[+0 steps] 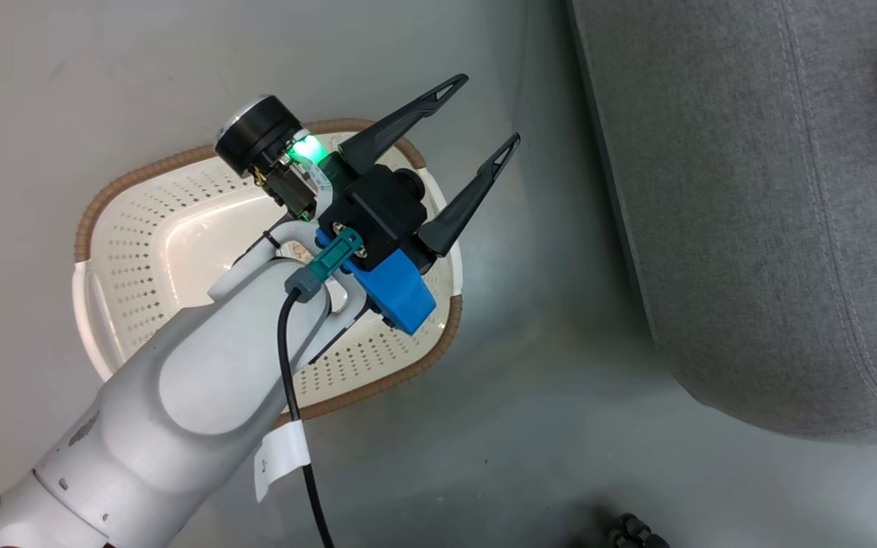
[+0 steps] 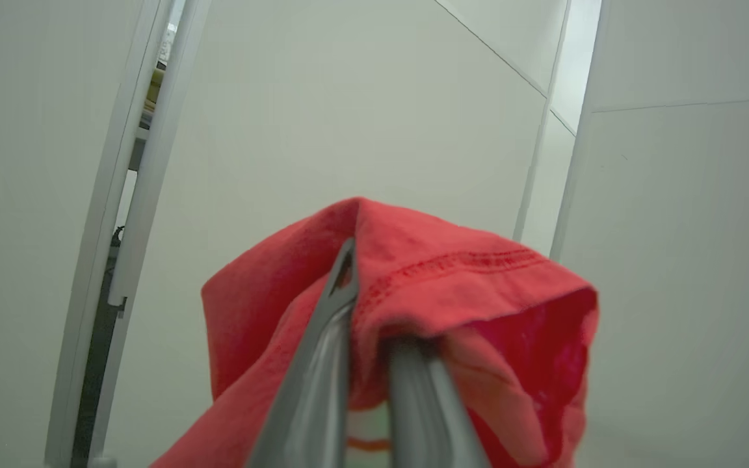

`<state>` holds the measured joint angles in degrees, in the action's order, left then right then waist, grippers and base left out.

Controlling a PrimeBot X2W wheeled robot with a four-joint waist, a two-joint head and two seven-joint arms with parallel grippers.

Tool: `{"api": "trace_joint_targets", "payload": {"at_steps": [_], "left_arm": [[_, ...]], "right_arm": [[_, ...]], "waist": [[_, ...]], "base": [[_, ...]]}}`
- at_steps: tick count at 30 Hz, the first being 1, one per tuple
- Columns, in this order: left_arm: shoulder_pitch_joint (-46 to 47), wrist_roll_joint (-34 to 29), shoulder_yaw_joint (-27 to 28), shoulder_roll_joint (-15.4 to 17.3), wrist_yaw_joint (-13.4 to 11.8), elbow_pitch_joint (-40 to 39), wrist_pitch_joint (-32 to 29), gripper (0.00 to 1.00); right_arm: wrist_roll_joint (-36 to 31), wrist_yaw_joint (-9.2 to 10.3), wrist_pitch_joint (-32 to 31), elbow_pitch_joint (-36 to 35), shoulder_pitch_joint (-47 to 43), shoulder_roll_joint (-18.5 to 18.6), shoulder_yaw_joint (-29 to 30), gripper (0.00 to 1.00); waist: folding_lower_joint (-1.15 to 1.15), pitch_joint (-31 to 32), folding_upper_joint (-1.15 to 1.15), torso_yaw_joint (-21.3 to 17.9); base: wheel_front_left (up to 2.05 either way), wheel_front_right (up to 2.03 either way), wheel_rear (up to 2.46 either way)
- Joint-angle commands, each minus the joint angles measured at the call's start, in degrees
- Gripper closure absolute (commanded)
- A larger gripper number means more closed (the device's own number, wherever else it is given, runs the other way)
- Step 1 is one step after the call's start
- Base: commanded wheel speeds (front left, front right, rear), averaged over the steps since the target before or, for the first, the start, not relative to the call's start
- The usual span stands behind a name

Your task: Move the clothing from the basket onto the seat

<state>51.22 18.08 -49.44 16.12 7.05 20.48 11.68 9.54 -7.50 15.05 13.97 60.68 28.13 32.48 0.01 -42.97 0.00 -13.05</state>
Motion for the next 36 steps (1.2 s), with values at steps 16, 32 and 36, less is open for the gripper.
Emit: {"api": "trace_joint_targets", "payload": {"at_steps": [16,32,36], "left_arm": [[0.78,0.65,-0.63,0.97,-0.77,-1.21,-0.32,0.0],[-3.88,3.26,0.49,-0.37,-2.41,1.72,2.73,0.0],[-6.53,4.35,1.59,-1.21,-2.95,2.67,3.34,0.0]], "right_arm": [[-3.76,0.01,0.21,16.77,-9.82,-7.6,-2.2,1.0],[-4.44,0.01,0.22,13.11,-23.01,-12.93,-3.56,0.0],[-4.88,0.01,0.2,10.01,-29.63,-14.38,-5.11,0.0]], "waist": [[-0.01,-0.95,0.0,0.46],[-0.01,9.44,0.0,0.37],[-0.01,13.71,0.0,0.49]], "base": [[0.0,0.0,0.0],[0.0,0.0,0.0],[0.0,0.0,0.0]]}}
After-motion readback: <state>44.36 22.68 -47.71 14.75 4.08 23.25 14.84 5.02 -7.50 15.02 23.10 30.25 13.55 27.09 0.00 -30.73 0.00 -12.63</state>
